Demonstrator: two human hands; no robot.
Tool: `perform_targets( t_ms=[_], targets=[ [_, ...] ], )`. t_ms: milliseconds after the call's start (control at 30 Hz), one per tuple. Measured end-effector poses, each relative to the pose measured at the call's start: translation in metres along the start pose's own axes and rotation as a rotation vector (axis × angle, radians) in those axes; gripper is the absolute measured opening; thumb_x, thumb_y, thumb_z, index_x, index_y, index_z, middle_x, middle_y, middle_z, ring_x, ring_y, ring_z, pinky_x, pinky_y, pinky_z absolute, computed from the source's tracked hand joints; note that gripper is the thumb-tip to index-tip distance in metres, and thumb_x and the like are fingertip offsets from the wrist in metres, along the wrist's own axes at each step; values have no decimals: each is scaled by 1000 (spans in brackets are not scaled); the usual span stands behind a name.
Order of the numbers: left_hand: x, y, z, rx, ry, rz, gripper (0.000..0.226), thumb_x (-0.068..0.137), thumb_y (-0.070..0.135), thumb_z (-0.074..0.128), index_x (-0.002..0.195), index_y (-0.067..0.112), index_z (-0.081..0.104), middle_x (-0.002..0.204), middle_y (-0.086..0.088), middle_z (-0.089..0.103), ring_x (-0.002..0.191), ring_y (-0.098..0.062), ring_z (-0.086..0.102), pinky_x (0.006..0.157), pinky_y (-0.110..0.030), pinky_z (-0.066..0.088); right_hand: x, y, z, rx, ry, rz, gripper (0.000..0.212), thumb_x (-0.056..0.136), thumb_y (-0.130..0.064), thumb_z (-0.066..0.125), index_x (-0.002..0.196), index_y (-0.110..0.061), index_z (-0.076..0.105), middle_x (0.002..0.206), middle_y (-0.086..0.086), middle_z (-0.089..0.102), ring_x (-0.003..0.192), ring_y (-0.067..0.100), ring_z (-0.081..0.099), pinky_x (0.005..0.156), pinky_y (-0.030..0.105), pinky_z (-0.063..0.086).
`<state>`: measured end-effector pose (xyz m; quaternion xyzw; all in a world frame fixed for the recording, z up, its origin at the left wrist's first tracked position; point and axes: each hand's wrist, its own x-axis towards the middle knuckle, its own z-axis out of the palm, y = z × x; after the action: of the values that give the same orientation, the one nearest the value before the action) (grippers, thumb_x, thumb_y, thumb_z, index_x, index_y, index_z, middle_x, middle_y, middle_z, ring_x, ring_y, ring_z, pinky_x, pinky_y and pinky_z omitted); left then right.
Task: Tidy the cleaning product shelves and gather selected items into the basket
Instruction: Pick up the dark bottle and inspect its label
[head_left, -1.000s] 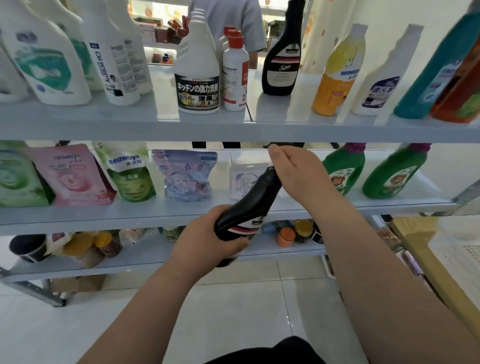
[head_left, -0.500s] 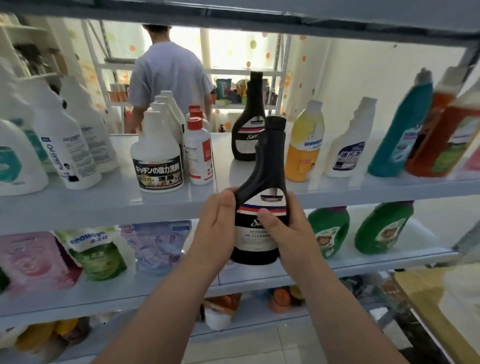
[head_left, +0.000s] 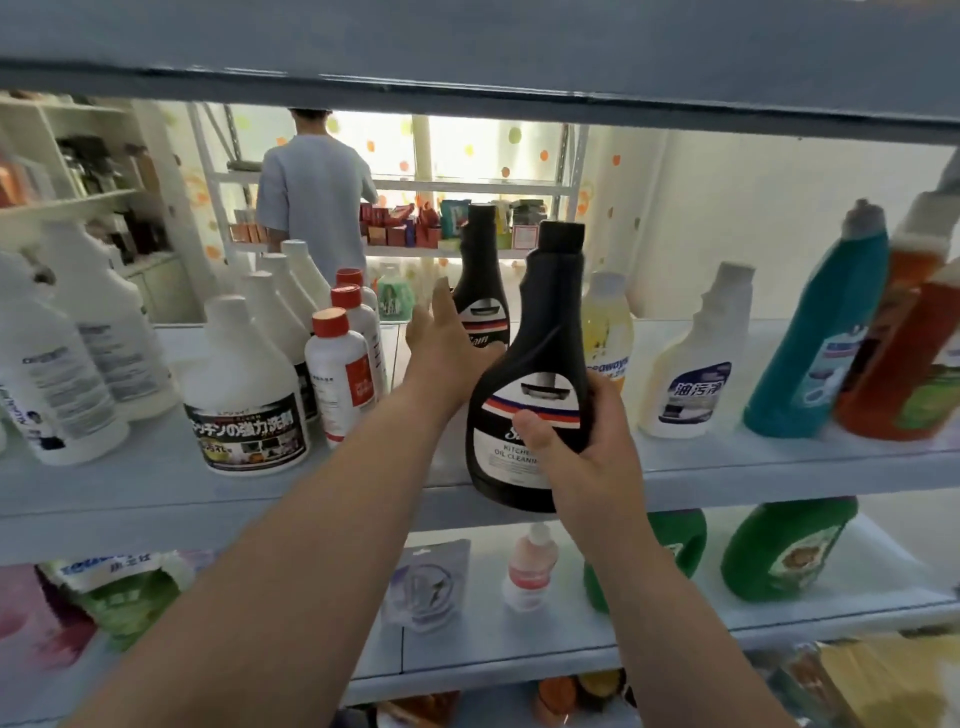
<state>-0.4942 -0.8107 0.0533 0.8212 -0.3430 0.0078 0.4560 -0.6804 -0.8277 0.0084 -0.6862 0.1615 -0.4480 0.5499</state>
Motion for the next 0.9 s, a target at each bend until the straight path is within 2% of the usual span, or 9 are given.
perform_targets(
  t_ms=[67, 167, 267, 467, 533, 667, 733, 800, 900],
  targets=[
    [9, -5, 6, 26, -10, -32, 101, 87, 40, 79, 159, 24, 11, 159, -16, 26, 146, -38, 31, 114, -53, 35, 2, 3, 0, -2, -9, -6, 48, 79, -50, 77, 119, -47, 51, 111, -23, 69, 105, -5, 67, 73, 12, 56],
    [11, -15, 9, 51, 13, -44, 80, 90, 39, 76, 151, 19, 28, 150, -15, 27, 129, -37, 51, 98, -41, 45, 2, 6, -1, 15, -10, -26, 47, 78, -47, 77, 118, -48, 52, 110, -24, 69, 104, -5, 67, 73, 11, 55],
    [6, -23, 8, 37, 13, -25, 64, 92, 38, 74, 142, 18, 40, 142, -13, 33, 116, -33, 57, 85, -32, 41, 1, 9, 0, 1, -20, -51, 46, 86, -37, 81, 118, -50, 52, 112, -23, 69, 107, -1, 67, 75, 15, 57],
    [-40, -29, -6, -47, 52, 40, 52, 92, 27, 73, 134, 17, 44, 128, -6, 61, 116, -26, 62, 88, -33, 50, -8, 10, -1, -39, 38, -122, 47, 85, -38, 79, 115, -61, 51, 113, -27, 68, 108, -2, 67, 77, 13, 56],
    [-63, -34, -11, -54, 90, 68, 50, 92, 24, 71, 132, 21, 43, 126, -2, 61, 115, -22, 62, 87, -32, 49, -12, 10, -1, -72, 53, -141, 51, 87, -36, 80, 113, -67, 49, 112, -30, 67, 107, -5, 66, 77, 11, 54],
    [-97, -44, -24, -84, 133, 162, 56, 93, 18, 70, 140, 14, 40, 134, -6, 56, 122, -24, 58, 97, -38, 50, -15, 14, 1, -97, 87, -134, 49, 89, -29, 80, 117, -55, 49, 108, -34, 66, 104, -8, 65, 77, 8, 52],
    [-107, -50, -32, -77, 141, 182, 60, 93, 18, 69, 144, 12, 38, 137, -7, 52, 124, -22, 55, 98, -33, 47, -15, 15, 4, -97, 119, -132, 49, 89, -30, 80, 116, -55, 48, 108, -30, 68, 103, -8, 65, 76, 9, 53],
    [-115, -55, -41, -62, 146, 177, 63, 94, 19, 68, 148, 13, 36, 141, -6, 51, 126, -20, 52, 97, -26, 41, -12, 17, 8, -111, 116, -126, 47, 88, -35, 78, 119, -54, 47, 115, -19, 67, 107, -3, 64, 82, 17, 56],
    [-123, -64, -52, -87, 139, 153, 66, 92, 23, 67, 149, 20, 33, 143, -4, 50, 126, -20, 52, 99, -32, 44, -4, 20, 17, -220, 74, -119, 53, 92, -31, 77, 134, -29, 45, 125, -3, 61, 115, 10, 60, 95, 37, 56]
  ],
)
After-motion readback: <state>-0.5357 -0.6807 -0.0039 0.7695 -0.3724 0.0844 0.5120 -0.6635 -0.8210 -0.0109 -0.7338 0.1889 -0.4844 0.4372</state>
